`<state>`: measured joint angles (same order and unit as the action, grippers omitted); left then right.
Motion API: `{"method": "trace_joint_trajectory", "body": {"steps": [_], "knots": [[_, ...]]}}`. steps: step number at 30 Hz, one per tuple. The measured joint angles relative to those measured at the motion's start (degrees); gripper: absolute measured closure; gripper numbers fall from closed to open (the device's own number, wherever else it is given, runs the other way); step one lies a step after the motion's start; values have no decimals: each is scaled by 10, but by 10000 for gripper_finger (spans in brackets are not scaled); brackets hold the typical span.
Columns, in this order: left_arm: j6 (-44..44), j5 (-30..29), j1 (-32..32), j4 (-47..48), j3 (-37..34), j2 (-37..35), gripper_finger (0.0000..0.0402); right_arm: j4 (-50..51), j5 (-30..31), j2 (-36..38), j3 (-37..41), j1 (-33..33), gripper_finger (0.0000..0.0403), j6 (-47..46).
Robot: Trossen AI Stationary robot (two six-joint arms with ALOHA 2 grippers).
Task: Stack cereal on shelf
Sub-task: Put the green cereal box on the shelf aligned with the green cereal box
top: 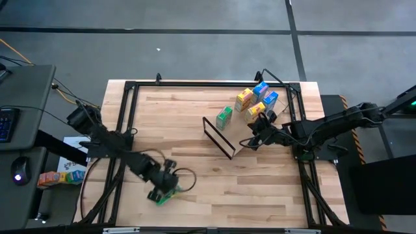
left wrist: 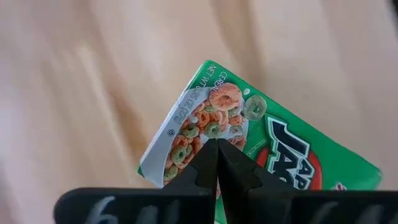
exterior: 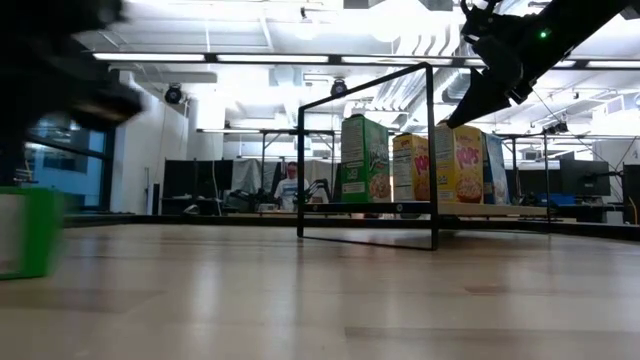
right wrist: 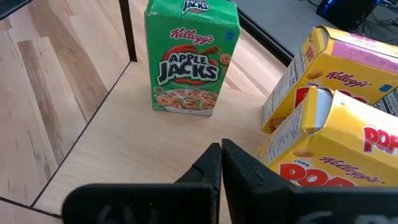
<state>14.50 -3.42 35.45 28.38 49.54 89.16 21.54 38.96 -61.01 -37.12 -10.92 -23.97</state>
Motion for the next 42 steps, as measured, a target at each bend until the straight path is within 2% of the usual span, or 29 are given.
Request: {"method": "trace_joint_trajectory", "body": {"steps": [6,11,14,18,21,24,27,33,35,38,40,42], "knots": [[-165,3,-102,-95,-2,2,402,0,0,0,0,0,403,0],[-240,15,-150,-142,-2,17,401,0,0,0,0,0,403,0],[-248,30,-156,-139,1,17,401,0,-1,0,0,0,403,0],[-172,28,-124,-86,15,-12,401,-1,-18,0,0,0,403,0],[-107,4,-78,-35,14,-44,402,-17,-49,0,0,-8,403,18],[-39,-58,-21,-10,8,-77,402,-28,-111,4,0,-36,403,46],[15,-128,35,-15,-14,-105,402,-27,-165,16,0,-83,403,37],[129,-255,115,-8,-68,-147,402,-37,-127,23,0,-186,403,-15],[161,-266,128,-15,-82,-154,401,-90,-120,16,1,-209,403,-6],[187,-277,138,-16,-96,-161,401,-178,-124,-2,0,-232,403,64],[199,-279,139,-13,-99,-162,402,-250,-132,-26,-1,-234,403,110],[207,-276,139,-13,-99,-162,402,-281,-154,-51,0,-231,403,136]]}}
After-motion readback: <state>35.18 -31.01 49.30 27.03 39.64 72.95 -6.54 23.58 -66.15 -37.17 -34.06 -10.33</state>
